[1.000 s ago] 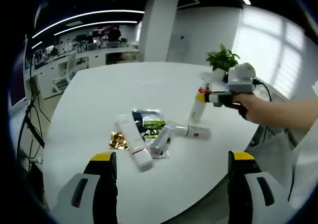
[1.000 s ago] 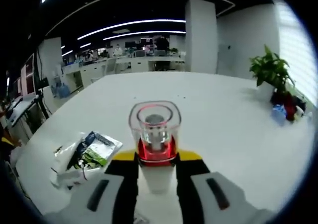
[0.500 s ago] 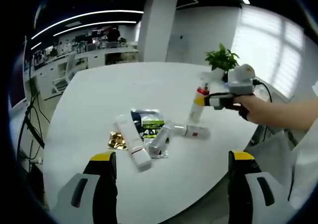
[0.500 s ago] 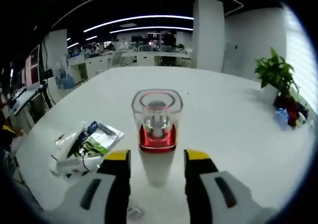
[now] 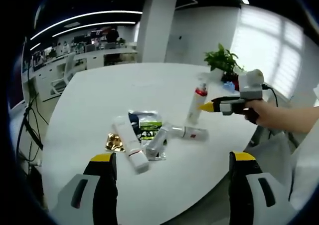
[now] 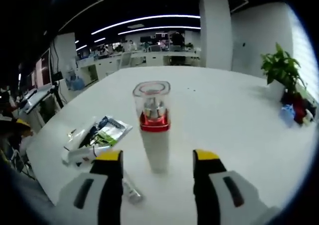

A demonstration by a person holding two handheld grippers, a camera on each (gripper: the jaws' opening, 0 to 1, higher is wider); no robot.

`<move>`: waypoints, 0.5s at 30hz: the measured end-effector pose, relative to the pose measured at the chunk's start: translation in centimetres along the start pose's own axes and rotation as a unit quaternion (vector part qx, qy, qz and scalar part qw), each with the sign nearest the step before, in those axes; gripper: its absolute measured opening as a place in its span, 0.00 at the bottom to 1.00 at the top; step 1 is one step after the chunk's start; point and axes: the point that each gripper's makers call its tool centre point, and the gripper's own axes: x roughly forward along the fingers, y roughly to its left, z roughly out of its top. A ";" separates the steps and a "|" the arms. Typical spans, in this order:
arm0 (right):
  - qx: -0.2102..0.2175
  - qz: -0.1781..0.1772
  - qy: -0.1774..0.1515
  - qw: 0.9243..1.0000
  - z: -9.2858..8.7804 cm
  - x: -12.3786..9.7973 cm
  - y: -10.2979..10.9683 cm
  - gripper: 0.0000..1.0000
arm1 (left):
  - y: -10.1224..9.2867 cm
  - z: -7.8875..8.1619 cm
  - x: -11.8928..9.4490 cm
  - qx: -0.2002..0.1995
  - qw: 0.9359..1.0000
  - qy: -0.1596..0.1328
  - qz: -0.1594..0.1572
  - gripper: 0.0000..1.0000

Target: Arrange the skincare products in the storage area until every visible bottle or jar stands upright without overlapping.

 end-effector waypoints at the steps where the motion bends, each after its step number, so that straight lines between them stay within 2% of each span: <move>1: -0.001 0.004 0.000 1.000 -0.1 -0.2 0.1 0.58 | 0.0 -0.1 0.0 0.000 1.000 0.001 0.000 0.91; 15: -0.021 0.088 -0.007 0.996 -0.5 -4.0 3.0 0.76 | 0.0 -0.3 -0.3 -0.001 1.000 0.004 0.000 0.93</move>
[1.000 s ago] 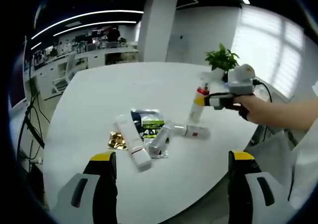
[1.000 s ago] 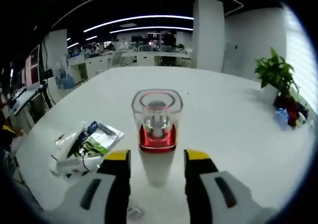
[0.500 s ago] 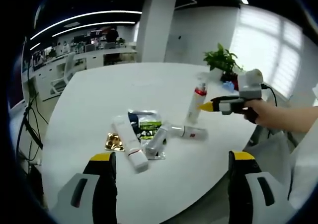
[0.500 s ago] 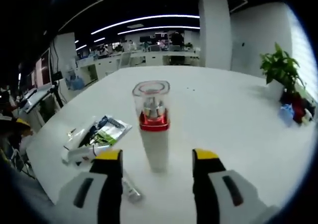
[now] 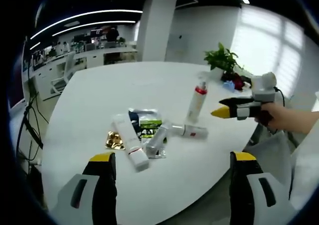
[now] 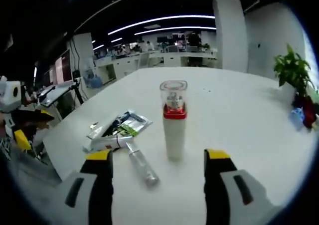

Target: Arrange the skincare products in the storage area until every visible bottle or jar stands upright without overlapping.

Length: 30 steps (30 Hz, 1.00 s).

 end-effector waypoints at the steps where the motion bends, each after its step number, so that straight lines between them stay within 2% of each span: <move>1: 0.002 0.008 -0.003 1.000 0.1 -0.2 0.3 0.78 | 0.0 0.0 0.0 0.000 1.000 0.000 0.000 0.93; 14: -0.006 0.049 -0.027 0.998 0.8 -2.6 1.5 0.92 | 0.4 0.0 -0.3 -0.004 1.000 0.001 0.008 0.93; 23: 0.004 0.059 -0.017 0.998 -0.3 -3.6 1.3 0.99 | 0.6 0.0 -0.4 -0.007 1.000 0.001 0.013 0.93; 30: 0.009 0.058 -0.010 0.998 -0.6 -4.0 1.0 0.99 | 0.6 0.4 -0.3 -0.006 1.000 -0.002 0.016 0.93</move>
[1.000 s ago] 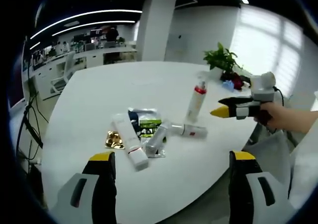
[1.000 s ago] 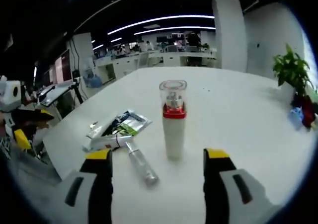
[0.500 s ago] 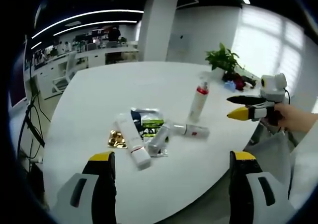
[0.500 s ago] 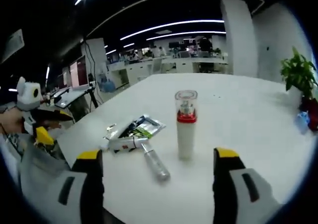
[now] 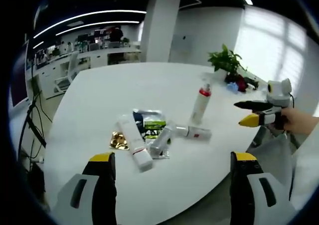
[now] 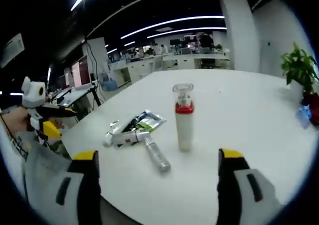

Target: Arrange the skincare products in the storage area until every visible bottle or jar stands upright without overlapping.

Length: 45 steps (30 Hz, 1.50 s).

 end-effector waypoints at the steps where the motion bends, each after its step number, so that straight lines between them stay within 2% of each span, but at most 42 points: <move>1: 0.002 -0.001 0.003 1.000 -0.1 0.0 -0.1 0.99 | 0.0 0.0 0.0 0.001 1.000 0.001 0.001 0.93; 15: 0.011 -0.004 0.005 1.000 -0.5 -0.1 -0.5 0.99 | 1.2 0.0 1.0 0.004 1.000 0.017 0.019 0.96; 26: 0.018 -0.010 0.012 1.000 -1.5 -0.2 -1.1 0.99 | 1.7 -0.1 2.4 0.006 0.999 0.035 0.021 0.96; 36: 0.028 -0.015 0.016 0.999 -2.1 -0.2 -1.4 0.99 | 2.9 -0.4 3.9 0.018 0.997 0.071 0.030 0.95; 45: 0.039 -0.021 0.020 0.999 -2.5 -0.3 -1.9 0.99 | 4.2 -0.7 5.2 0.010 0.995 0.087 0.036 0.94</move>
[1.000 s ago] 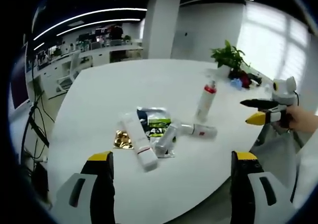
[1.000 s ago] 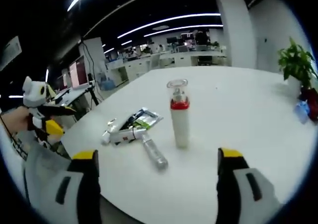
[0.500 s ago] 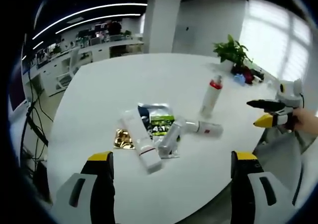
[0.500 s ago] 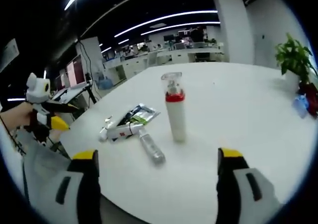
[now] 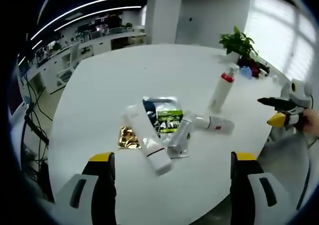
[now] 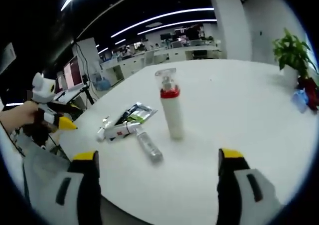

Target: Arrange the skincare products in the storage area until every visible bottle or jar stands upright without overlapping.

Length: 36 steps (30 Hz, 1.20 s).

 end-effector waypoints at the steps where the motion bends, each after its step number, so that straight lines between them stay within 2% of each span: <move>1: 0.000 0.000 0.001 1.000 0.0 0.0 0.0 0.99 | 0.1 0.0 0.1 -0.001 1.000 0.001 0.001 0.94; 7: 0.005 0.000 0.004 1.000 -0.2 0.1 0.0 0.99 | 0.8 0.4 1.4 -0.014 1.000 0.015 -0.001 0.93; 21: 0.014 0.001 0.008 1.000 -0.5 0.5 -0.2 0.98 | 2.0 0.9 4.2 -0.009 0.999 0.040 0.007 0.91; 27: 0.015 -0.002 0.008 1.000 -0.6 0.6 -0.4 0.98 | 2.7 1.3 5.6 -0.015 0.999 0.045 0.009 0.89; 36: 0.019 -0.008 0.011 1.000 -0.9 0.6 -0.9 0.99 | 3.8 1.1 7.6 -0.023 0.998 0.062 0.013 0.84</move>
